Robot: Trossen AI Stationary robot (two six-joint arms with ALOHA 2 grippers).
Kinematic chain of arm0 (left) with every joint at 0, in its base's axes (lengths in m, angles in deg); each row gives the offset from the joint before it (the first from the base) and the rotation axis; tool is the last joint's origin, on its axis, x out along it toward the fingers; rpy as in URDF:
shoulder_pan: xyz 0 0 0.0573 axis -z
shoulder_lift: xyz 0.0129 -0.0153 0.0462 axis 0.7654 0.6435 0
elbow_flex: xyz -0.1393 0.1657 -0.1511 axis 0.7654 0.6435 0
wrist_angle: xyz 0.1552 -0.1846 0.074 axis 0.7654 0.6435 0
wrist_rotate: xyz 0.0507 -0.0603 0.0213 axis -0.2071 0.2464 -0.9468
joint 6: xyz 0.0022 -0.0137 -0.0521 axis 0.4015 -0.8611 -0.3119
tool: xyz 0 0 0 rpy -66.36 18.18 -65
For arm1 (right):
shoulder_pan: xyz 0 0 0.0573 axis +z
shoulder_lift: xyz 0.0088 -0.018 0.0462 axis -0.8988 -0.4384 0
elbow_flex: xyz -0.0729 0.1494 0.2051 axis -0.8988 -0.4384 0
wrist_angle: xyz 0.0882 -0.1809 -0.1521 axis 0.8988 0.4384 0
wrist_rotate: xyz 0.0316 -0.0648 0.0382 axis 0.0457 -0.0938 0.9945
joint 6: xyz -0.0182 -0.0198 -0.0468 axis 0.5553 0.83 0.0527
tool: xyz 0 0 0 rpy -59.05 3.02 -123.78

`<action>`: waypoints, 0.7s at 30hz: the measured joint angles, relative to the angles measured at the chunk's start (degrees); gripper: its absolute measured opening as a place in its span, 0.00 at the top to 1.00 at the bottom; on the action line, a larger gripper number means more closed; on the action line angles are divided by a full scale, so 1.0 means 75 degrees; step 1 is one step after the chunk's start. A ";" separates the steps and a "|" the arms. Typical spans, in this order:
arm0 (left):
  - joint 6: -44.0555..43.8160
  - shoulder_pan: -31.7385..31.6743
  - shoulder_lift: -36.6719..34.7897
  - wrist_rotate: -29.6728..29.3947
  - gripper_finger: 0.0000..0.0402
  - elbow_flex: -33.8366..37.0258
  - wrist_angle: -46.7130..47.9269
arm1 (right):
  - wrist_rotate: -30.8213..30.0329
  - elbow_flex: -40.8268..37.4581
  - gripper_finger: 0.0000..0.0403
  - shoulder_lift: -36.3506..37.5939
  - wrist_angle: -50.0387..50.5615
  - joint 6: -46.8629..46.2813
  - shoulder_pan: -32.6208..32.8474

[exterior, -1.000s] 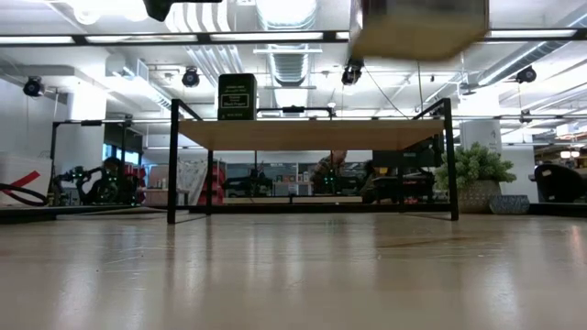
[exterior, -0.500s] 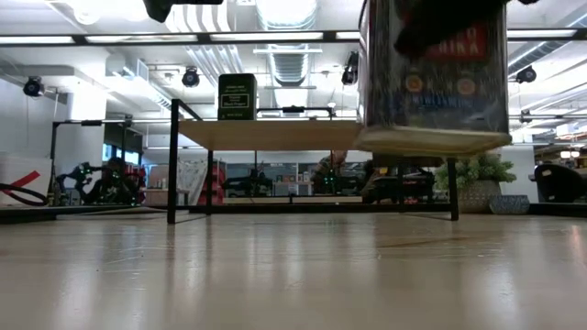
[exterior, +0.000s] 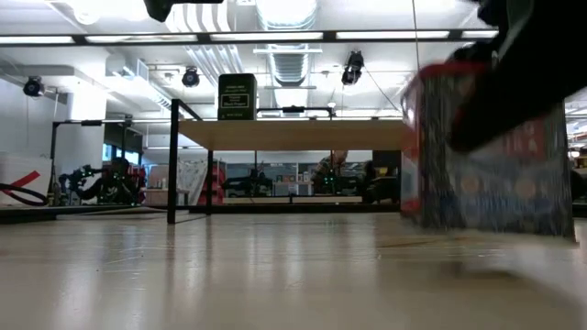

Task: Shelf spices
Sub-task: Remove the red seasoning can from the shelf

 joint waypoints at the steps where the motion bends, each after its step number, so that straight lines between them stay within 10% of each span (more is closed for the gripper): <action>1: 0.0000 0.0000 0.0000 0.0000 0.61 0.0000 -0.0004 | 0.0001 -0.0012 0.52 0.0000 -0.0035 -0.0027 0.0000; 21: 0.0129 0.0003 0.0000 0.0000 0.61 0.0000 -0.0007 | 0.0095 0.0805 0.30 0.0182 0.1039 0.0384 0.0000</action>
